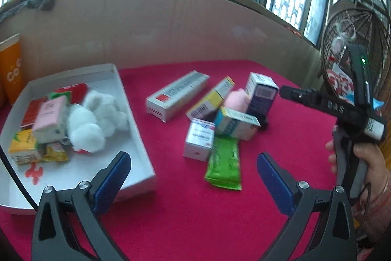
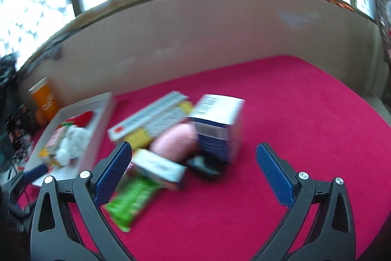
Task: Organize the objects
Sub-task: 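Move both open tools from the tray back to the pile, then grasp the green snack bar with the left tool while the right tool grasps the blue-white medicine box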
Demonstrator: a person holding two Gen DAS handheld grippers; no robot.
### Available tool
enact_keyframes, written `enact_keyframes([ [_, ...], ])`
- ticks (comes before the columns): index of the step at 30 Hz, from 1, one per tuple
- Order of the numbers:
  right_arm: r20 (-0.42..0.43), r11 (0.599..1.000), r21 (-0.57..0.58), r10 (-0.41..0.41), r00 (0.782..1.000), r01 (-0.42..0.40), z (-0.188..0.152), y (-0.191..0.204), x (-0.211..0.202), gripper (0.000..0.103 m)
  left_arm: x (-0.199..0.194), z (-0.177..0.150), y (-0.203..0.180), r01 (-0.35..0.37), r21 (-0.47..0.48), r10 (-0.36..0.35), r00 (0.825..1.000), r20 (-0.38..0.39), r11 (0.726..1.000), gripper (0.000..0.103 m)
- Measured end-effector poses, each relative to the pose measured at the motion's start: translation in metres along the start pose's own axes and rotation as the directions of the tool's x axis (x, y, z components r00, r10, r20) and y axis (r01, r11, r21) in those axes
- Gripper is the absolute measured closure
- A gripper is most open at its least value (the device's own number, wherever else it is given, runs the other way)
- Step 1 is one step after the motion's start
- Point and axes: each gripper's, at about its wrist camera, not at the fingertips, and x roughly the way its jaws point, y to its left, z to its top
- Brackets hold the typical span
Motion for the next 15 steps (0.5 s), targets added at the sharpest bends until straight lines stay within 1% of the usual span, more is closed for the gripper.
enact_keyframes([
  [2,-0.038,0.997,0.067,-0.032,0.999,0.035,0.001,-0.027,0.008,0.001,0.016,-0.006,-0.015,0.03,0.019,-0.029,0.997,-0.074,0.999,0.0],
  [4,-0.067,0.992,0.124,-0.028,0.997,0.036,0.004,-0.046,0.018,0.001,0.035,-0.012,-0.027,0.047,0.035,-0.042,0.988,-0.151,0.998,0.0],
  [6,-0.089,0.991,0.134,-0.015,0.996,0.027,0.008,-0.051,0.027,0.001,0.045,-0.015,-0.034,0.042,0.051,-0.032,0.982,-0.184,0.998,0.0],
  [8,-0.098,0.993,0.114,-0.004,0.995,0.015,0.013,-0.045,0.037,0.001,0.053,-0.015,-0.04,0.023,0.073,-0.009,0.981,-0.196,0.997,0.0],
  [10,-0.09,0.997,0.075,-0.009,0.996,0.016,0.022,-0.033,0.048,0.001,0.06,-0.011,-0.041,0.003,0.079,0.013,0.979,-0.204,0.997,0.0],
  [13,-0.072,0.998,0.015,-0.057,0.996,0.058,0.03,-0.011,0.065,0.001,0.069,-0.009,-0.041,-0.007,0.059,0.02,0.973,-0.228,0.998,0.0],
  [15,-0.075,0.996,0.01,-0.085,0.994,0.086,0.034,-0.003,0.079,0.001,0.072,-0.009,-0.039,-0.021,0.051,0.032,0.969,-0.243,0.998,0.0],
])
